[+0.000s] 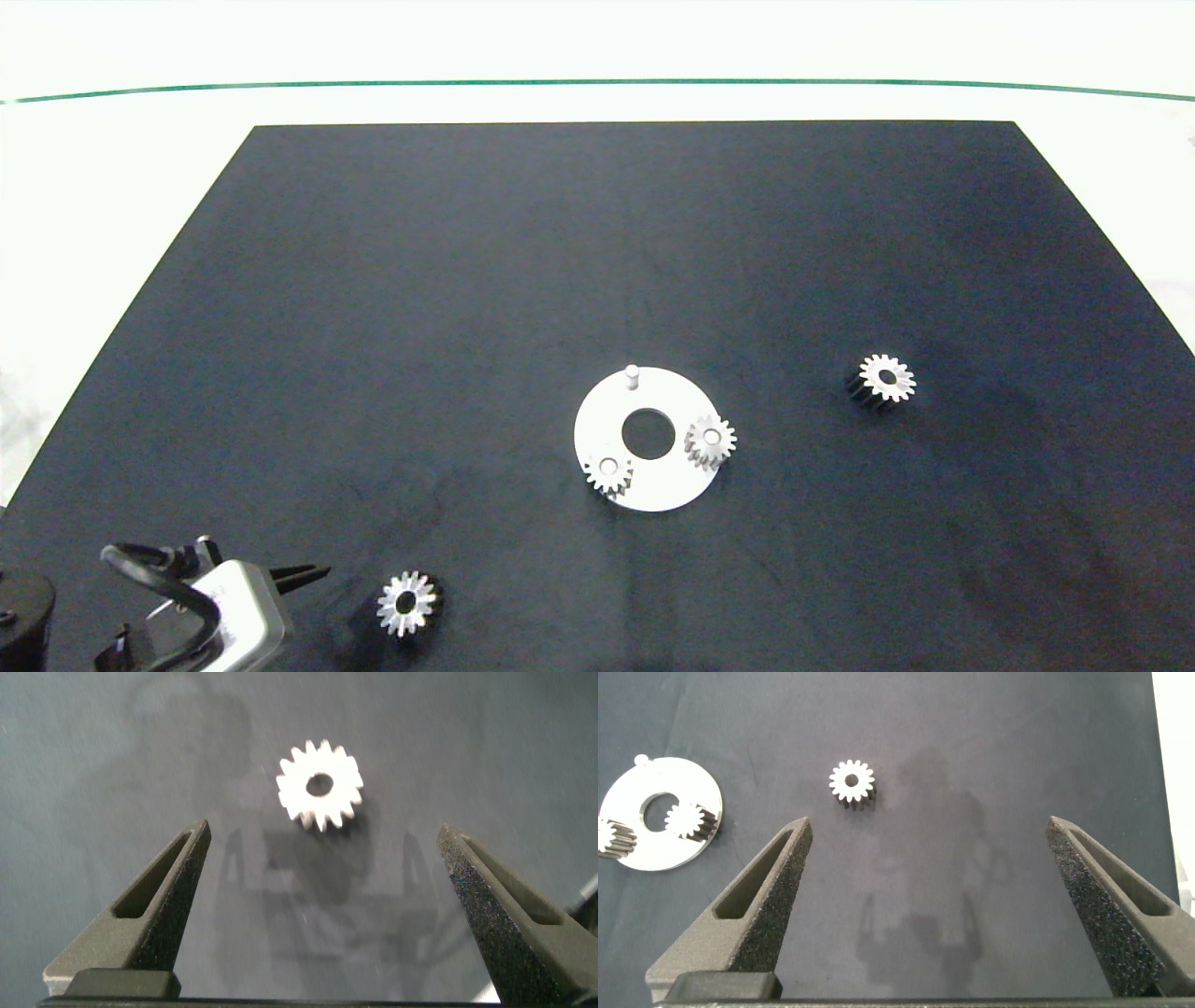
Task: Remove an incorrectly installed larger gear and replace it with the correct smaller gear
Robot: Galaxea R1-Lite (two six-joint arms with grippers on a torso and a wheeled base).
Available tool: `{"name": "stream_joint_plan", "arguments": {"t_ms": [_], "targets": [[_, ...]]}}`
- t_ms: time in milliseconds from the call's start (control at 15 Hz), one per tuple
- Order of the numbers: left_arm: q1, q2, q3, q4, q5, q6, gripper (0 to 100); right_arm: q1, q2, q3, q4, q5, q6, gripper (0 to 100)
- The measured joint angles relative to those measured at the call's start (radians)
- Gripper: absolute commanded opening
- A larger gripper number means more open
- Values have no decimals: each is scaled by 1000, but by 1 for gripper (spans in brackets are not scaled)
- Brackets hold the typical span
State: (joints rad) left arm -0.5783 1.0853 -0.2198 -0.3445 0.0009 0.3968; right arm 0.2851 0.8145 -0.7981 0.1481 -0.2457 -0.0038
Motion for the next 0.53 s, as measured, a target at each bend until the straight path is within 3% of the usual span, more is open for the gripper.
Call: {"name": "stream_joint_plan", "arguments": {"t_ms": [200, 533], "targets": [[-1, 71, 3, -85, 0, 0, 100, -1, -3, 0, 0, 0, 0, 100], [-3, 151, 3, -109, 0, -1, 100, 0, -4, 1, 0, 0, 0, 100]]}}
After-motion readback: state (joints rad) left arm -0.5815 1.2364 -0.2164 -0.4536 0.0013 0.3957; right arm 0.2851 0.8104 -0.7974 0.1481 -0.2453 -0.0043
